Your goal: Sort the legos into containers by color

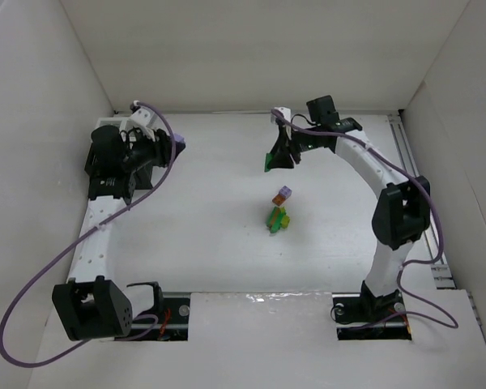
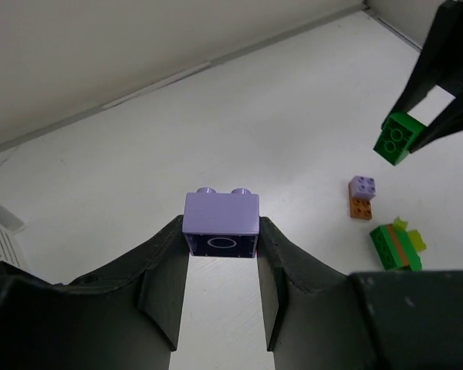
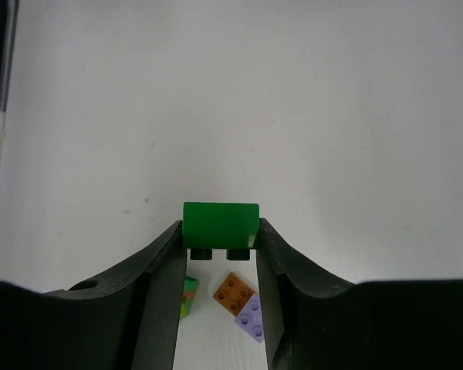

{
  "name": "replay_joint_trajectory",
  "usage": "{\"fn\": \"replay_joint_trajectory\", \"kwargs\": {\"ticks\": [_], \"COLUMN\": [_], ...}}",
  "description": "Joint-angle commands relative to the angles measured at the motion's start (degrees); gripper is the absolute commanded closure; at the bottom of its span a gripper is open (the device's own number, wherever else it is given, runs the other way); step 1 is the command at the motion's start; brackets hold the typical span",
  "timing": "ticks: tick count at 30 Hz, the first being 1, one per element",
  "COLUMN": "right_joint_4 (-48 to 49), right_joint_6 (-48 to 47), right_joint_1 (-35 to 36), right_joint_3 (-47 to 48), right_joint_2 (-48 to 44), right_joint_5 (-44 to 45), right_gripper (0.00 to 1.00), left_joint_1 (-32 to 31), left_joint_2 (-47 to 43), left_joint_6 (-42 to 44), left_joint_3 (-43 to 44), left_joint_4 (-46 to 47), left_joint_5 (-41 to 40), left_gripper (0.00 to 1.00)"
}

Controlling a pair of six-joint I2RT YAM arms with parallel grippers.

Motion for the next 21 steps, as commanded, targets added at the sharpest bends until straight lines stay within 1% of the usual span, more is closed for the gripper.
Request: {"fn": "replay_joint_trajectory", "kwargs": {"ticks": [1, 2, 3, 4, 6, 7, 8, 11, 15, 16, 17, 19, 20, 21], "right_joint_4": [15.52, 17.46, 19.39, 23.67, 28.09, 32.72, 34.42, 39.95, 43.05, 43.05, 43.58, 45.15, 45.95, 47.08], "right_joint_6": [12.37, 16.66, 18.97, 21.25, 26.51, 27.94, 28.74, 31.29, 33.04, 33.05, 33.66, 33.67, 34.45, 34.46], "right_joint_1": [0.14, 0.14, -0.47, -1.09, -1.79, -2.32, -3.11, -3.82, -6.45, -6.46, -7.33, -7.86, -8.39, -8.39], "right_joint_3": [-0.92, -1.62, -2.24, -2.94, -6.27, -7.94, -10.83, -14.27, -15.6, -14.64, -14.03, -12.71, -12.7, -12.09], "right_joint_2": [-4.62, -5.23, -5.93, -6.46, -8.91, -9.8, -10.68, -12.53, -11.4, -10.17, -9.64, -8.5, -7.45, -6.91], "right_joint_5": [2.92, 3.46, 4.07, 5.73, 8.19, 9.43, 11.18, 13.39, 12.78, 12.26, 12.25, 12.25, 12.25, 12.25], "right_gripper": [1.0, 1.0, 1.0, 1.0, 1.0, 1.0, 1.0, 1.0, 1.0, 1.0, 1.0, 1.0, 1.0, 1.0], "left_joint_1": [0.03, 0.03, 0.03, 0.03, 0.03, 0.03, 0.03, 1.17, 2.76, 3.45, 3.98, 4.51, 4.51, 5.04], "left_joint_2": [0.84, 1.54, 3.12, 4.0, 5.5, 7.16, 8.04, 12.35, 19.02, 20.78, 24.89, 29.04, 32.8, 34.66], "left_joint_6": [-7.92, -8.45, -8.46, -9.07, -9.68, -9.69, -9.08, -9.07, -10.39, -10.39, -9.78, -6.37, -4.52, -3.46], "left_joint_3": [2.63, 3.85, 4.56, 5.17, 7.28, 7.9, 8.86, 14.31, 20.9, 26.13, 29.58, 36.61, 43.0, 45.76], "left_joint_4": [6.91, 7.53, 8.06, 8.59, 8.59, 8.59, 7.63, 3.24, 3.23, 2.19, -0.44, -4.13, -7.98, -10.02], "left_joint_5": [-7.86, -9.09, -10.32, -12.68, -15.51, -17.26, -18.58, -21.4, -21.41, -21.41, -22.19, -23.34, -23.34, -23.95], "left_gripper": [1.0, 1.0, 1.0, 1.0, 1.0, 1.0, 1.0, 1.0, 1.0, 1.0, 1.0, 1.0, 1.0, 1.0]}}
